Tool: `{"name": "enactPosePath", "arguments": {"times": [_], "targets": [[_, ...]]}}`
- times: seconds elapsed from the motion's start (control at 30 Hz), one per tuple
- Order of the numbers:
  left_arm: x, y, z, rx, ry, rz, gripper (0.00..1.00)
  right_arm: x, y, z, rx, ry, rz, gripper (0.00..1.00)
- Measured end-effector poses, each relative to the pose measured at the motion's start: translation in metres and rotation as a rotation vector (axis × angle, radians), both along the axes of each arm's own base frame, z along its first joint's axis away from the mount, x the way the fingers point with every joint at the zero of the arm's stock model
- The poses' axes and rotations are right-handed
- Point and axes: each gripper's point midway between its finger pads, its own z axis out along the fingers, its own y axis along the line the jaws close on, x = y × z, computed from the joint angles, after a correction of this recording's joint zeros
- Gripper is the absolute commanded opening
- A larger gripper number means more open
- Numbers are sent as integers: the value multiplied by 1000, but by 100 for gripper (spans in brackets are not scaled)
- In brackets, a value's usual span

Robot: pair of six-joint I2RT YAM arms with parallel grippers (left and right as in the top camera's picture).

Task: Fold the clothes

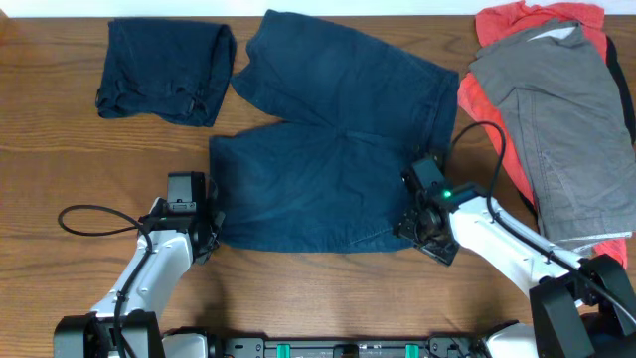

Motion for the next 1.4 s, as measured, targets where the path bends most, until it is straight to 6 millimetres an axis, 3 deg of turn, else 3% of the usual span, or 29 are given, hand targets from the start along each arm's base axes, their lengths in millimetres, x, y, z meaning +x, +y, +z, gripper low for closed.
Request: {"name": "enactPosePath", "arguments": {"times": [0.13,0.2,0.23,0.3,0.33,0.53,0.73,0.8,0.97,1.13,1.3,1.4], "targets": [[0,0,0,-1,-1,5,6,0,-7,-5,-17,-19,-43,60],[0,0,0,-2,-1,7,6,4,-12,-5,-29,-36,-67,47],[0,0,0,-2,-1,8,6,6,-16,-5,-38,-48,-79,38],[0,0,0,-2,-1,8,6,12,-21,-5,-50,-80,-102,8],[0,0,0,-2,-1,8,6,15,-22,-5,-50,-98,-106,1],[-3,-3,2,-9,18,-27,6,15,-22,-4,-45,-106,-112,1],[-53,-19,16,-83,175,-100,6,-9,-44,12,-74,-34,-123,1],[-56,-21,37,-90,146,-121,6,-12,-46,29,-52,-59,-115,1],[-43,-22,112,-72,-94,-162,6,-16,-47,82,7,-175,-95,1],[-47,-26,177,-60,-330,-192,6,-37,-49,124,53,-239,-78,1],[-54,-31,215,-67,-475,-219,6,-46,-52,147,79,-307,-77,1],[-38,-32,231,-51,-554,-235,6,-34,-52,153,77,-366,-83,1]]}}
